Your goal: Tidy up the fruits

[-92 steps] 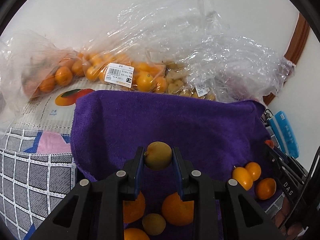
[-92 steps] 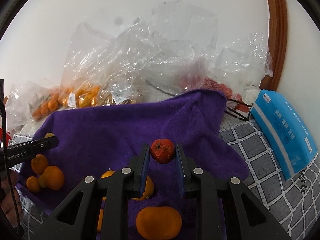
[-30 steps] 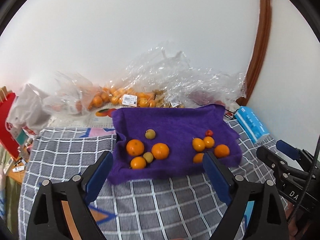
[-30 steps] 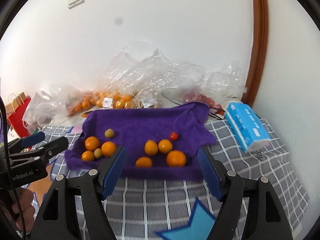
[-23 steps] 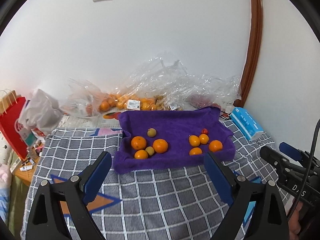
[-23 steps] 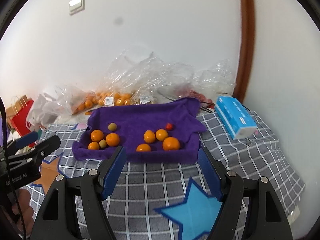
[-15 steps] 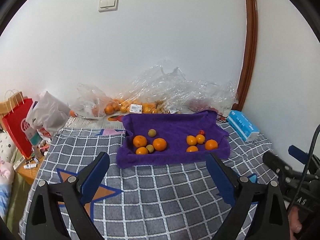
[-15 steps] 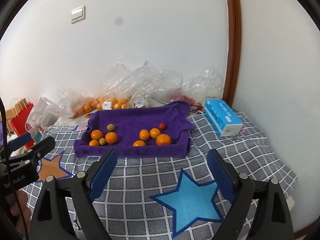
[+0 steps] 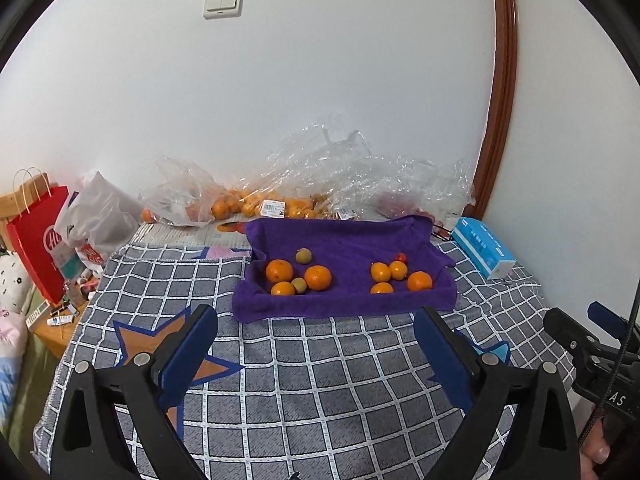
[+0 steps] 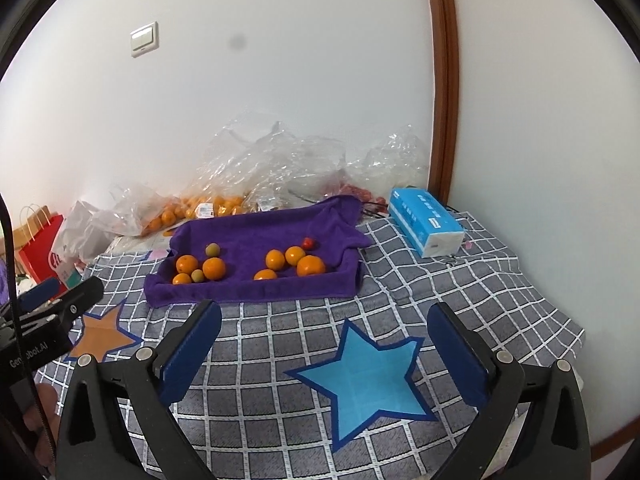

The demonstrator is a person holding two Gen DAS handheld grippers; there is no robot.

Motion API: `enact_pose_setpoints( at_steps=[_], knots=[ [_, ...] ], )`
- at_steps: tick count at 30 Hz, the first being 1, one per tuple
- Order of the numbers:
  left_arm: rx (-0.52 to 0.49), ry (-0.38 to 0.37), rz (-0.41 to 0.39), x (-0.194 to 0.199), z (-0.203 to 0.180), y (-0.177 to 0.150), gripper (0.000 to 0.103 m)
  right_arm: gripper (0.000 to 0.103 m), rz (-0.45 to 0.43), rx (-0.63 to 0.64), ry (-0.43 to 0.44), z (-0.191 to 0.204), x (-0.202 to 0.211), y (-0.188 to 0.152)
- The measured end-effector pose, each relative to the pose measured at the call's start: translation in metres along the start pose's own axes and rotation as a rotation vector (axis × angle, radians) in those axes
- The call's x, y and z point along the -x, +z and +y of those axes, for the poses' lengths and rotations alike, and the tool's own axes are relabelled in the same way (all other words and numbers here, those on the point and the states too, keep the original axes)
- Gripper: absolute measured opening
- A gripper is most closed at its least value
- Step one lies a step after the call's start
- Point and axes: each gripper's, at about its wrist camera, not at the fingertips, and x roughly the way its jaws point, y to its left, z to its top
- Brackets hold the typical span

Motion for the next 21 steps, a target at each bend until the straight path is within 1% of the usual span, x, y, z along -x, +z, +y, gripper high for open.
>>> enact_pose_setpoints(
  at_steps=[10,21],
  knots=[
    [0.010,-0.001,0.012,-0.0051,0.0027,-0.0046,0.099,0.101,0.003,0.016,-0.013,0.0026,0.0000,-0.0037],
    [-0.001,0.002,0.019,-0.0080,-0.0004,-0.0080,0.099,0.101,0.014,0.017,-0.013,0.0055,-0.0059,-0.0053]
  ],
)
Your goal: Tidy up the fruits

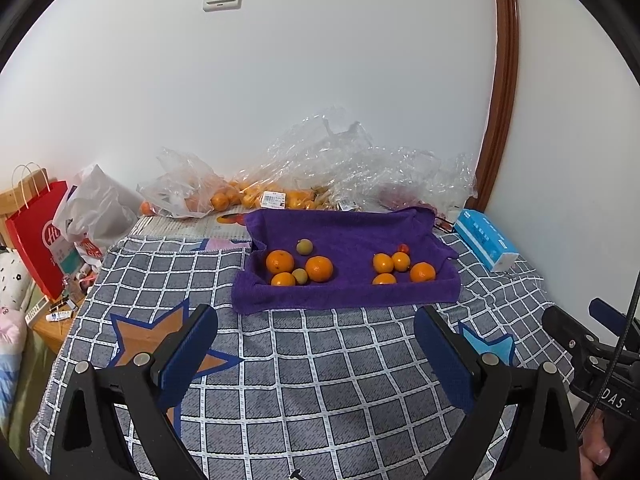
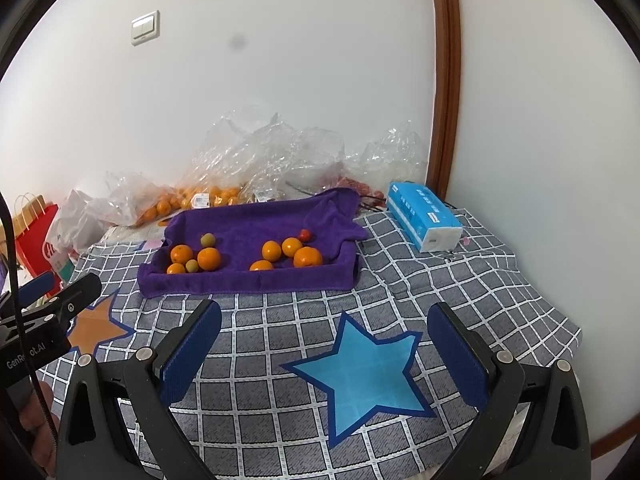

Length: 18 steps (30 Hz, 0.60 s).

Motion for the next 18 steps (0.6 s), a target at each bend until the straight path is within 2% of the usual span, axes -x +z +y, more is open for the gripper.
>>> enact_pose_setpoints(
  at_steps=[18],
  knots=[
    [-0.017,-0.003,-0.005,0.0034,-0.0044,0.0012,0.099,0.101,-0.003,-0.010,0.000,-0.0030,0.0008,-0.0010]
  ],
)
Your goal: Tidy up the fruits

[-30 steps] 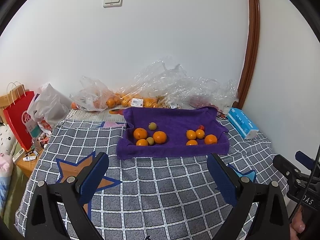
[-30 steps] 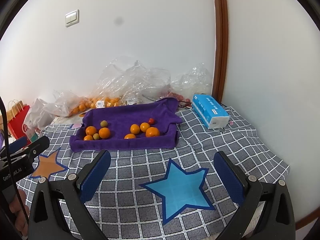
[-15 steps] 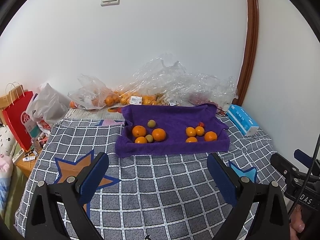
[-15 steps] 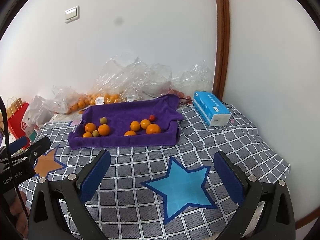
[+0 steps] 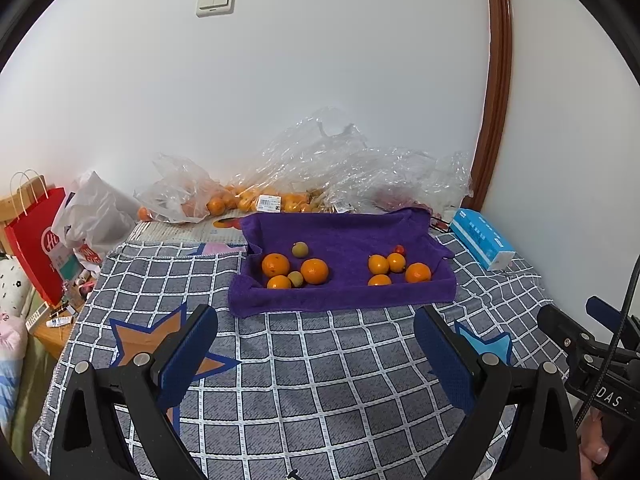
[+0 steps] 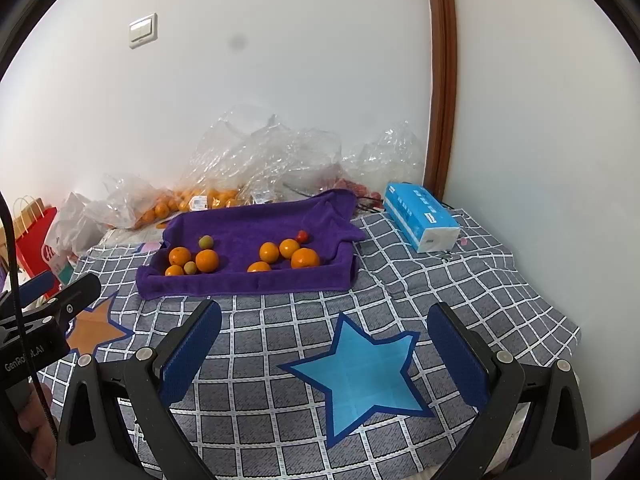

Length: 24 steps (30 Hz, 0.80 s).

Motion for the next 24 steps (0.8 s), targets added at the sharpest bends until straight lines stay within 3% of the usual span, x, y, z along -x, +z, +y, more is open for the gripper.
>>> enact_pose_setpoints(
  at_steps=[24],
  knots=[
    [0.012,0.000,-0.005,0.0050,-0.0006,0.0010,0.099,0.101,0.006,0.004,-0.002,0.0009,0.0009,-0.0026]
  ],
)
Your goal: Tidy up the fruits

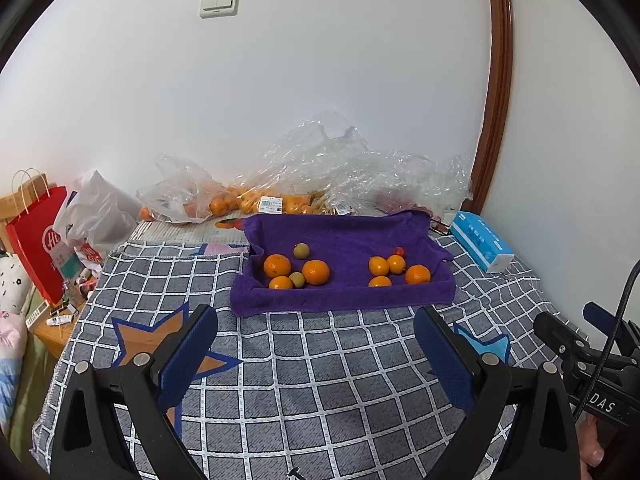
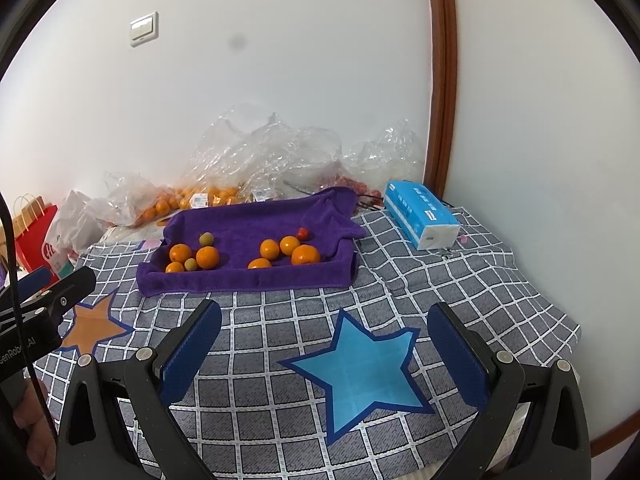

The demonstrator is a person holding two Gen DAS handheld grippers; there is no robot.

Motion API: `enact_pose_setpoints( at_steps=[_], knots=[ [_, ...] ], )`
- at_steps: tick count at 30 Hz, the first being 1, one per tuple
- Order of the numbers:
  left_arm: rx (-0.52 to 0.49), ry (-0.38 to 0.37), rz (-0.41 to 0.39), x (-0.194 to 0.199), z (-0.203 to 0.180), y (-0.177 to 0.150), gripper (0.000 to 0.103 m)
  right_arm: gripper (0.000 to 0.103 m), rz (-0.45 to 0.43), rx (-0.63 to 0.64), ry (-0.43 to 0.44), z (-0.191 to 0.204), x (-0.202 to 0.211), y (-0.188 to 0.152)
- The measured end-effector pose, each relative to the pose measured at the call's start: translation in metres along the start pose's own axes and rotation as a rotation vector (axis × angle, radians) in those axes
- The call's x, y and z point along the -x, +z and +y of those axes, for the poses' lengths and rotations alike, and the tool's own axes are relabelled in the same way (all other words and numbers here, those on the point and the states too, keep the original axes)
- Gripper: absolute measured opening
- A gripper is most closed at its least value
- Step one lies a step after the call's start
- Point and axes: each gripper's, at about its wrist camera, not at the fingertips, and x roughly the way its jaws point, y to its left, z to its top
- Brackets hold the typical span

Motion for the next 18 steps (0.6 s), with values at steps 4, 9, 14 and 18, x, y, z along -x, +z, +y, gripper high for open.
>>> enact_pose_setpoints(
  at_steps=[4,9,14,18],
  knots=[
    [-0.001,-0.004,-0.002,0.0017,0.0018,0.0002,0.099,0.101,0.000,0.001,-0.001,0.0000,-0.0002,-0.0001],
    [0.003,-0.007,0.001,0.0016,0.0047,0.0006,0.099,0.101,0.004,0.001,0.002,0.0006,0.0004,-0.0016],
    [0.002,-0.004,0.000,0.0001,0.0054,0.0010,0.099,0.102,0.006,0.006,0.004,0.0027,-0.0021,-0.0005],
    [0.002,-0.005,-0.005,-0.0007,0.0069,0.0004,0.100,0.101,0.011,0.012,0.004,0.0054,-0.0046,-0.0007]
  ],
)
